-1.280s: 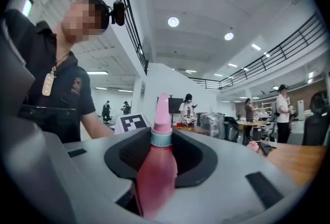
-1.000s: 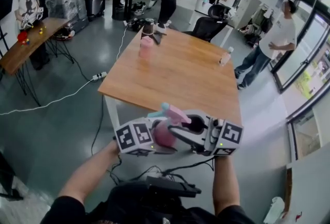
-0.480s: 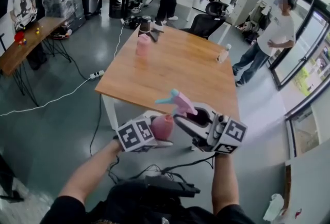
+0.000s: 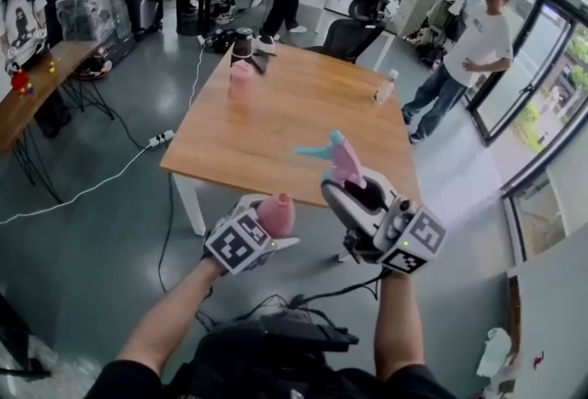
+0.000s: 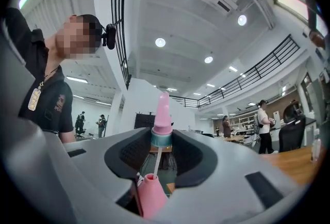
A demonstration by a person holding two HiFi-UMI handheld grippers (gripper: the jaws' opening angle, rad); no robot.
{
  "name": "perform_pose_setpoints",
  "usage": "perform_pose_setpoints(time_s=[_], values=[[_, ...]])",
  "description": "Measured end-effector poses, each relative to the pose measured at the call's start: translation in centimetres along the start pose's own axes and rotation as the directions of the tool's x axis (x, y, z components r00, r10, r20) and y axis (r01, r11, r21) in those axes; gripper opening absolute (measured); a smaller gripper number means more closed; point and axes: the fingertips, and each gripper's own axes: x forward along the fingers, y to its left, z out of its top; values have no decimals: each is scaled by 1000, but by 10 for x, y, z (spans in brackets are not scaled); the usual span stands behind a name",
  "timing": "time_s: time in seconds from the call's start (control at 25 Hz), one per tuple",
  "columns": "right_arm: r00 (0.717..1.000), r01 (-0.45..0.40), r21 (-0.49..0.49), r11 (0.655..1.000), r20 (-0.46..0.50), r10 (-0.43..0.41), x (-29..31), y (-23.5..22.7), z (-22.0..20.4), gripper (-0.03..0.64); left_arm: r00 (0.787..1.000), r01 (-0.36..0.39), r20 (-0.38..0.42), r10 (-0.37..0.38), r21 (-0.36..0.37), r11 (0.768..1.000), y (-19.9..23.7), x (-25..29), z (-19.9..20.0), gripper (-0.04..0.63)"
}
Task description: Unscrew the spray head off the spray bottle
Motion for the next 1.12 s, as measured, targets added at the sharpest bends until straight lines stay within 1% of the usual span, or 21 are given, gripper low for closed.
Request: perform_pose_setpoints(time_s=[0.12, 0.32, 0.44, 0.6, 0.76, 0.96, 1.04, 1.12], values=[[998, 55, -14, 998, 34, -55, -1, -7, 10, 138, 999, -50, -4, 50, -34, 998, 12, 3, -5, 423], [983, 164, -51, 985, 94, -159, -1, -13, 27, 137, 997, -74, -12, 73, -75, 994, 21, 1, -16, 423], [971, 225, -56, 973, 92, -219, 0, -19, 27, 138, 996, -84, -11, 83, -86, 993, 25, -2, -17, 423], [951, 305, -40, 951, 59, -303, 0, -31, 9, 138, 995, -93, 11, 95, -81, 992, 30, -8, -7, 423], [924, 382, -28, 924, 27, -381, -3, -42, -14, 138, 994, -99, 44, 101, -58, 993, 31, -17, 11, 423], [881, 472, -18, 881, -18, -472, -6, -57, -43, 138, 989, -102, 100, 106, -39, 994, 32, -27, 31, 423], [859, 509, -31, 860, -43, -510, -9, -64, -53, 137, 987, -98, 126, 102, -34, 995, 31, -31, 38, 423], [830, 550, -49, 834, -77, -552, -10, -71, -62, 138, 984, -99, 143, 102, -29, 995, 34, -34, 43, 423]])
